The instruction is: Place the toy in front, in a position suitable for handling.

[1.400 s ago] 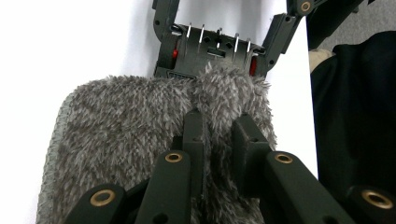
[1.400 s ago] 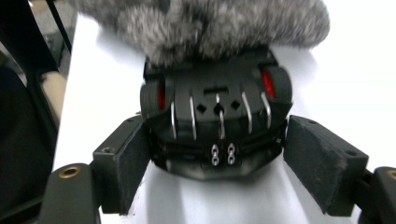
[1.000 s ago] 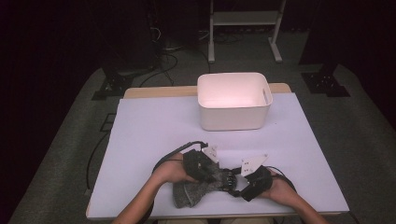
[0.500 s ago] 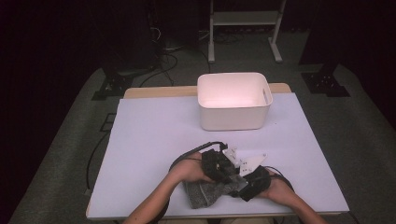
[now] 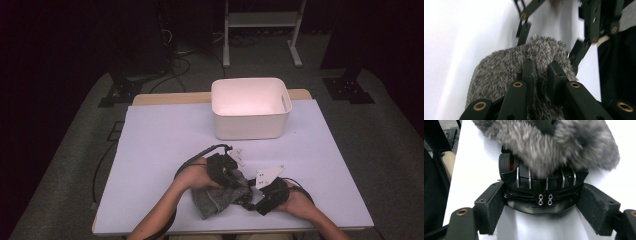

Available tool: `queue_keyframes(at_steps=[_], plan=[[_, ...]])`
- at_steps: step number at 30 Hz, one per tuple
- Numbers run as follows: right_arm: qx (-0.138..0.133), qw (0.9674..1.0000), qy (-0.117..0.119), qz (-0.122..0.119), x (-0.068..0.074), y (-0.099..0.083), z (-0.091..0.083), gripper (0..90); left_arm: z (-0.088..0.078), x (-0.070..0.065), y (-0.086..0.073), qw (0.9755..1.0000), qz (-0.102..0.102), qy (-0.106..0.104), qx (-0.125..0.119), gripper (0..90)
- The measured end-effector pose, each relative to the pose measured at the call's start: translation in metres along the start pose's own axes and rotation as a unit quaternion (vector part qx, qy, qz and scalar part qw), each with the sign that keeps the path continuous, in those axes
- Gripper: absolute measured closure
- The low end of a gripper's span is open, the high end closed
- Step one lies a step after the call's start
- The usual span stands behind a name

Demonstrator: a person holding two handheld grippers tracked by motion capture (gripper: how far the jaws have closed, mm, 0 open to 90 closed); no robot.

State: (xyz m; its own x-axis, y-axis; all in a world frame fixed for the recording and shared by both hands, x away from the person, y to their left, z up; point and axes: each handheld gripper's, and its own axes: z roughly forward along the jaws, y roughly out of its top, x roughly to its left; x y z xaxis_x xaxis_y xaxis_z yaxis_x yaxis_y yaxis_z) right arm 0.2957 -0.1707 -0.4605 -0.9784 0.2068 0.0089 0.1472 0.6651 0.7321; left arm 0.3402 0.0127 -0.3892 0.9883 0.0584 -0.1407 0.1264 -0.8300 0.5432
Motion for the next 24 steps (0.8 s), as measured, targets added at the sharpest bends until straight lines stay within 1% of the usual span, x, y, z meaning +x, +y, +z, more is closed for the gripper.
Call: queue_keyframes(at_steps=[2, 4, 6, 8, 11, 12, 13, 14, 18, 22, 24], plan=[[-0.005, 1.0000, 0.001, 0.001, 0.000, 0.001, -0.001, 22.9, 0.003, 0.000, 0.005, 1.0000, 0.000, 0.004, -0.003, 78.2], [-0.005, 1.0000, 0.002, 0.003, -0.001, 0.001, 0.000, 22.9, 0.007, -0.001, 0.010, 0.9999, 0.004, 0.010, 0.005, 78.2], [-0.002, 1.0000, 0.004, 0.005, -0.001, 0.000, 0.001, 22.9, 0.008, -0.002, 0.011, 0.9997, 0.010, 0.015, 0.013, 78.2], [0.000, 1.0000, 0.004, 0.004, -0.001, -0.001, 0.001, 22.9, 0.007, -0.002, 0.009, 0.9995, 0.012, 0.022, 0.017, 78.3], [-0.002, 1.0000, 0.004, 0.003, -0.002, -0.001, 0.001, 22.9, 0.003, -0.001, 0.002, 0.9995, 0.005, 0.025, 0.019, 78.3], [-0.002, 1.0000, 0.004, 0.003, -0.001, -0.001, 0.001, 22.9, 0.001, 0.000, -0.002, 0.9993, 0.002, 0.029, 0.023, 78.3], [-0.001, 1.0000, 0.003, -0.001, -0.001, -0.001, 0.001, 22.9, -0.001, 0.000, -0.007, 0.9993, -0.008, 0.031, 0.021, 78.3], [0.000, 1.0000, 0.001, -0.002, -0.001, -0.001, 0.002, 22.9, -0.002, 0.001, -0.009, 0.9992, -0.008, 0.032, 0.022, 78.3], [0.002, 1.0000, -0.001, -0.008, -0.001, -0.001, 0.002, 23.0, -0.012, 0.002, -0.027, 0.9985, -0.017, 0.040, 0.032, 78.2], [0.001, 0.9999, 0.000, -0.010, -0.001, -0.002, 0.002, 22.9, -0.024, 0.003, -0.047, 0.9968, -0.028, 0.060, 0.045, 77.7], [0.002, 0.9999, -0.001, -0.011, -0.001, -0.001, 0.001, 23.0, -0.029, 0.003, -0.057, 0.9960, -0.040, 0.065, 0.047, 77.7]])
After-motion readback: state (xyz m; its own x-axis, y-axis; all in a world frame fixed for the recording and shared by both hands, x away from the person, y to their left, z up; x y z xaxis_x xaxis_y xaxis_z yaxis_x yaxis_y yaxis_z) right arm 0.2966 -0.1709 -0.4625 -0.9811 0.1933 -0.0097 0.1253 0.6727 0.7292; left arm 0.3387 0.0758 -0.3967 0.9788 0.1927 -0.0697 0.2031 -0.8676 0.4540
